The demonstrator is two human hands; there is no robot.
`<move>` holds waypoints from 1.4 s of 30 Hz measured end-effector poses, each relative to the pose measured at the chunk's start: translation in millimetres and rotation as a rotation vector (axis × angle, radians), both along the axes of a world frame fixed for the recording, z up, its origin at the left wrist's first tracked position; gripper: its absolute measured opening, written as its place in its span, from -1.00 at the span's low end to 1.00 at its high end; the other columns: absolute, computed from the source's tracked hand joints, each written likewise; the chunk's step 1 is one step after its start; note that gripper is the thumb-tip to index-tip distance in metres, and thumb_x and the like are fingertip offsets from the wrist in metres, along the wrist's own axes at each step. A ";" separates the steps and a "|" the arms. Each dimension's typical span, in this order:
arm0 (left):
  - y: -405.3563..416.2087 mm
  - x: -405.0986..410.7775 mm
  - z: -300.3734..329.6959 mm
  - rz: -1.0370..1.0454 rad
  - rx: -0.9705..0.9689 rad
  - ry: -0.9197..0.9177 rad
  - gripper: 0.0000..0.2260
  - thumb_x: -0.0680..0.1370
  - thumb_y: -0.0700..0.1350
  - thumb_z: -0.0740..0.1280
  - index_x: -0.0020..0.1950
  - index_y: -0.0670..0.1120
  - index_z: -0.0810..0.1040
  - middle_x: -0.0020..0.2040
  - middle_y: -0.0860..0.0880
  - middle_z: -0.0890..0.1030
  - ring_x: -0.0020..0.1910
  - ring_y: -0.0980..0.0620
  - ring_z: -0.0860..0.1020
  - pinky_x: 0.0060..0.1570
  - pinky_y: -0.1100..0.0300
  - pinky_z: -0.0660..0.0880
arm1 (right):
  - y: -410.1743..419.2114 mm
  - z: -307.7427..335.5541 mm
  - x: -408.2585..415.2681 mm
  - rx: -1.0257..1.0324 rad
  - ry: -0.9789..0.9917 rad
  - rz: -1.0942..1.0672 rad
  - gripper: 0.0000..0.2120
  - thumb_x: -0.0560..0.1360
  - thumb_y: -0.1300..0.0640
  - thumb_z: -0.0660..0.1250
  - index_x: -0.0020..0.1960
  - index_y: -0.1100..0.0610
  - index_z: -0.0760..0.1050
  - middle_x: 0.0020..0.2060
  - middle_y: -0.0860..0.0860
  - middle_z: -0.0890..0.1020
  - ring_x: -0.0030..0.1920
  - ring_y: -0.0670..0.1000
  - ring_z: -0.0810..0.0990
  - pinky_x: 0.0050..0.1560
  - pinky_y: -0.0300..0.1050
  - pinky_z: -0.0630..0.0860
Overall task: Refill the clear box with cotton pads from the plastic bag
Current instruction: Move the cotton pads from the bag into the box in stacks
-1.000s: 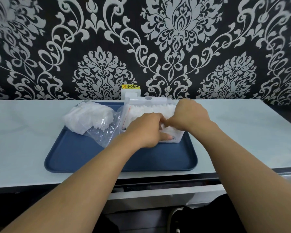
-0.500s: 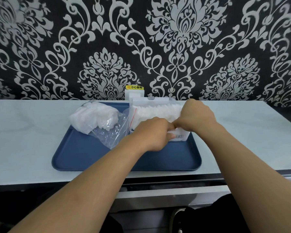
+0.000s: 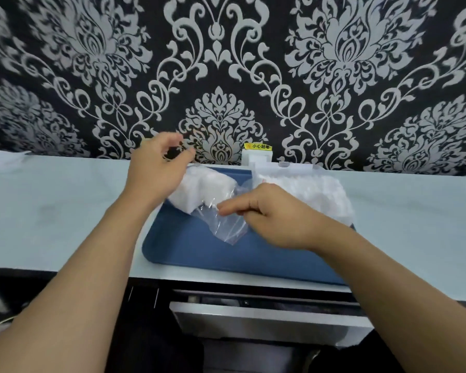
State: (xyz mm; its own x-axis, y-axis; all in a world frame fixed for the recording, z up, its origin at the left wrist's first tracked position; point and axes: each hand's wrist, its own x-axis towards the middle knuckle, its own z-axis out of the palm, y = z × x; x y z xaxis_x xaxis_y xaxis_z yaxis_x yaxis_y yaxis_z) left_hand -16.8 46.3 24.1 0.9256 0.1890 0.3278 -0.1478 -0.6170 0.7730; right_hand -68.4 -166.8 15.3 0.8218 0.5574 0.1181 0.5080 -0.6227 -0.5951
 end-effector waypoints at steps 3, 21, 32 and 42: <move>12.7 -3.4 -12.5 -0.035 0.073 0.319 -0.35 0.50 0.19 0.43 0.51 -0.05 0.39 0.48 0.01 0.43 0.46 -0.03 0.39 0.36 0.13 0.31 | 15.6 0.2 3.3 -0.156 -0.274 0.000 -0.63 0.36 0.27 0.15 -0.04 0.15 0.69 -0.16 0.10 0.72 -0.16 0.13 0.62 -0.09 -0.02 0.56; 25.4 18.9 -37.0 -0.180 0.066 0.345 -0.43 0.48 -0.05 0.51 0.45 -0.04 0.44 0.32 -0.01 0.51 0.17 0.06 0.47 0.16 0.22 0.35 | 9.2 -0.4 24.6 -0.004 -0.303 -0.161 -0.83 0.38 0.08 0.57 -0.04 0.06 0.74 -0.23 -0.10 0.60 -0.26 -0.19 0.51 -0.14 -0.28 0.43; 40.7 12.9 -40.5 -0.311 -0.062 0.451 -0.54 0.50 0.01 0.49 0.38 0.09 0.49 0.29 0.07 0.52 0.23 0.03 0.54 0.32 0.10 0.44 | 30.2 -3.8 19.6 -0.313 -0.319 -0.275 -0.77 0.57 0.06 0.26 0.21 0.02 0.51 0.02 0.05 0.67 -0.01 0.20 0.60 0.01 0.05 0.56; 38.8 11.5 -38.1 -0.348 -0.066 0.495 -0.55 0.50 -0.04 0.50 0.38 0.08 0.51 0.23 0.05 0.58 0.18 0.02 0.58 0.29 0.09 0.49 | 33.6 -12.4 29.0 -0.536 -0.362 -0.252 -0.90 0.48 0.18 0.31 -0.03 0.04 0.46 -0.15 0.02 0.61 -0.16 0.17 0.59 -0.20 -0.09 0.50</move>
